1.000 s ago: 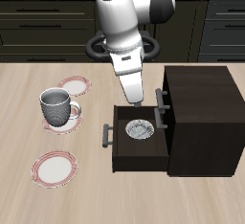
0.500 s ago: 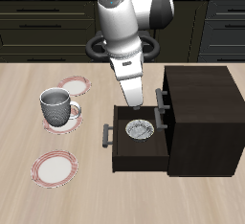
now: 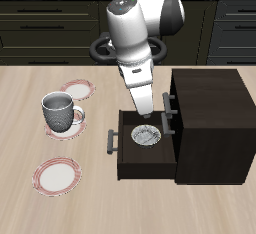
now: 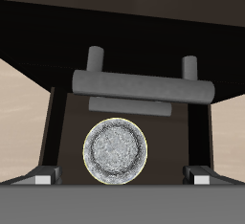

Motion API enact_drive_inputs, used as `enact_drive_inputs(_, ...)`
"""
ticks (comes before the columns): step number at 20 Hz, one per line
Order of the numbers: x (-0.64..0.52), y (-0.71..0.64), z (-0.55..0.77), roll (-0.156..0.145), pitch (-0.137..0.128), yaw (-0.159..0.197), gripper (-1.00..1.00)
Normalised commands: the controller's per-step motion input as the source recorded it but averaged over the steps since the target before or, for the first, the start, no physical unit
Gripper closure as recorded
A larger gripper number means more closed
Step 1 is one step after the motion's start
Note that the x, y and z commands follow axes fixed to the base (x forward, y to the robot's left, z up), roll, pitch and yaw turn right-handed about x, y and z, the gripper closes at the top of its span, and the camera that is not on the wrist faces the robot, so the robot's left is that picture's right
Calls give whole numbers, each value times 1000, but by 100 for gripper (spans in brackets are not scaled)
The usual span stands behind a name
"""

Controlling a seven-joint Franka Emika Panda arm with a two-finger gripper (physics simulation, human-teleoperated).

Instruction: Place the bowl on the nearest plate relative to the robot

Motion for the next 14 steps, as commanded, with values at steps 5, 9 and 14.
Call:
enact_drive_inputs(5,-29,42,-125,-5,19,-14,-100)
enact_drive_inputs(9,-159,83,-203,-5,47,11,-100)
enact_drive_inputs(14,-117,-35,-136,-18,26,-4,-100)
